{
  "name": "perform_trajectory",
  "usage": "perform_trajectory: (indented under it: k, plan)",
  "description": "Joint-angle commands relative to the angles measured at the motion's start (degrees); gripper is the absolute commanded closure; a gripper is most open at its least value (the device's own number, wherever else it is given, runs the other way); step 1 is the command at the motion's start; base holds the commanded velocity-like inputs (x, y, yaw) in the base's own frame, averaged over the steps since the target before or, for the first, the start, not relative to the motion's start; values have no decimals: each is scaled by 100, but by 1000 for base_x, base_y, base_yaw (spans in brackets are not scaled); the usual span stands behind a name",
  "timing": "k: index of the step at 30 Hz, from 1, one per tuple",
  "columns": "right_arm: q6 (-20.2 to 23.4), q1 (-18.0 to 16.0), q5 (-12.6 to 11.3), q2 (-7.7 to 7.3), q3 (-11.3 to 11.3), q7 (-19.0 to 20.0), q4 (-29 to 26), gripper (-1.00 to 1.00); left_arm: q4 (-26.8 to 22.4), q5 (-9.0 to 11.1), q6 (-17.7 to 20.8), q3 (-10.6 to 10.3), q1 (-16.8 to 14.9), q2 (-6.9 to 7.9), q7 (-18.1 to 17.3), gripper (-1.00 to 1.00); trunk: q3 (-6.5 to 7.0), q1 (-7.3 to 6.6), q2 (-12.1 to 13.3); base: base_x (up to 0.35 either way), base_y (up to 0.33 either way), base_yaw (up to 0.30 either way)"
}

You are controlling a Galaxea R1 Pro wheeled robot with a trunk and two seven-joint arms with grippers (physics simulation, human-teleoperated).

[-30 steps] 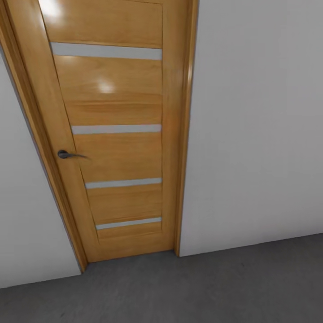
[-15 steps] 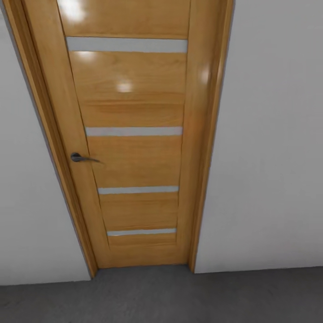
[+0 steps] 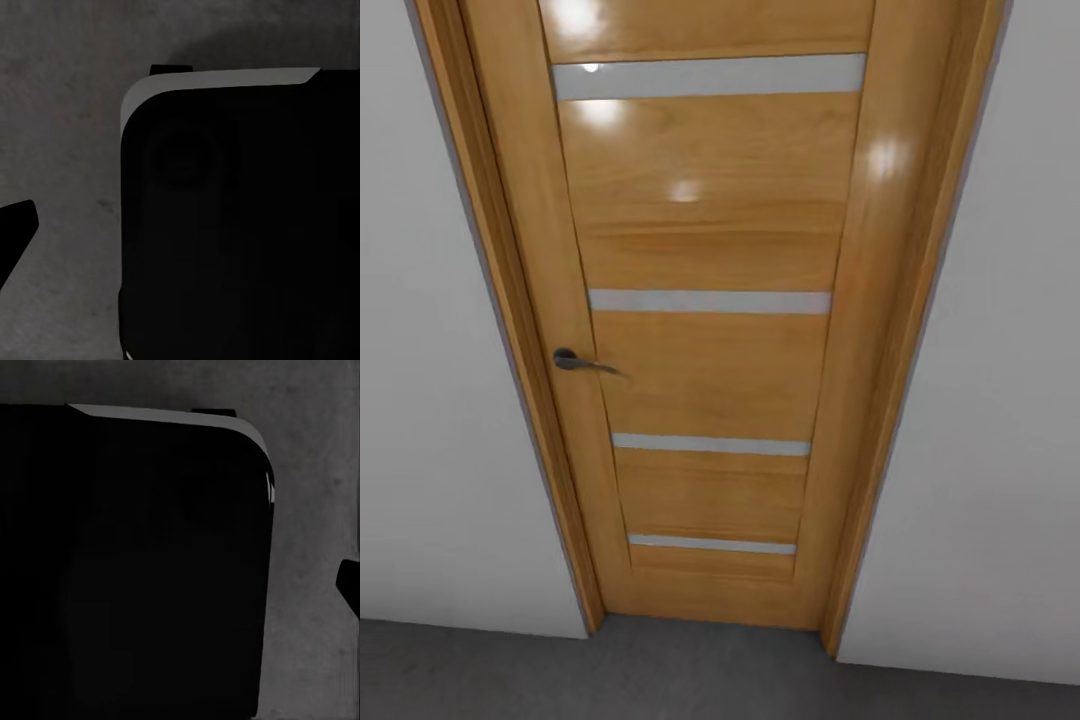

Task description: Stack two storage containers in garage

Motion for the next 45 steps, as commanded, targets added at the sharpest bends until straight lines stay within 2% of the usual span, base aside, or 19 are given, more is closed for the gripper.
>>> perform_trajectory:
  k: [1, 16, 29, 45]
  plan:
    - [-27, -5, 6, -3, 3, 2, 13, -100, -1, 7, -14, 2, -1, 0, 3, -100, -5, 3, -2, 318, 0, 122]
    - [-30, -5, 12, -7, 3, 2, 15, -100, -1, 7, -23, 1, -1, -3, -2, -100, -5, 3, -2, 294, 0, 15]
    - [-29, -5, 5, 2, 3, 2, 13, -100, -1, 7, -48, 1, -1, -9, -2, -100, -5, 3, -2, 17, 0, -107]
    - [-27, -5, 21, -10, 23, 2, 12, -100, -1, 7, -49, 1, -1, -9, -2, -100, -5, 3, -2, 0, 0, -8]
